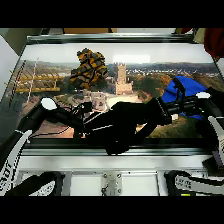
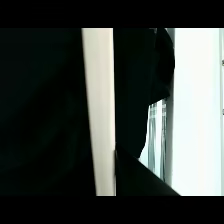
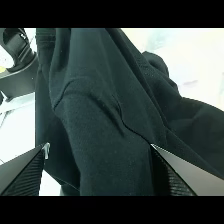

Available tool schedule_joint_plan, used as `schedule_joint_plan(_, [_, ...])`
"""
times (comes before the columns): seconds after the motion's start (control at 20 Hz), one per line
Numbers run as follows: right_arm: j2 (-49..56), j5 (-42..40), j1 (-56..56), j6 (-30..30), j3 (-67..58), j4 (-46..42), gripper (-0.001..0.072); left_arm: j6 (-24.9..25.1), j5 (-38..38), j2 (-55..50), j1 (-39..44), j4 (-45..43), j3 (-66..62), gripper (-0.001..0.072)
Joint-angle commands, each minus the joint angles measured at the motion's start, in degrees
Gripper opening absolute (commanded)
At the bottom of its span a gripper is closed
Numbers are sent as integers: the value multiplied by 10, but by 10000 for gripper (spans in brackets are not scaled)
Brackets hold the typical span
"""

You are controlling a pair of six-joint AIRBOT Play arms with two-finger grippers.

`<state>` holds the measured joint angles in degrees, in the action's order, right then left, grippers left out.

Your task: Fold the clothes and pants, and hang the long-sleeved shirts on hangers.

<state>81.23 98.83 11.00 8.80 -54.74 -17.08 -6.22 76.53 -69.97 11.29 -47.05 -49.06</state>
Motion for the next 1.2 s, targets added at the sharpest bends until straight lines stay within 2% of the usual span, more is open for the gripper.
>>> schedule_joint_plan(0.0, [0,0,-4,-2,0,7,714,0,0,0,0,2,0,20])
schedule_joint_plan(0.9, [0,2,-8,-2,0,9,713,0,0,0,0,2,0,20])
schedule_joint_plan(1.0, [0,2,-8,-2,0,9,690,0,0,0,0,2,0,20])
schedule_joint_plan(1.05, [0,2,-8,-2,0,9,530,0,0,0,0,2,0,19])
schedule_joint_plan(1.1, [0,2,-8,-2,0,8,235,0,0,0,0,2,0,19])
schedule_joint_plan(1.15, [0,2,-8,-3,0,9,19,0,0,0,0,2,0,20])
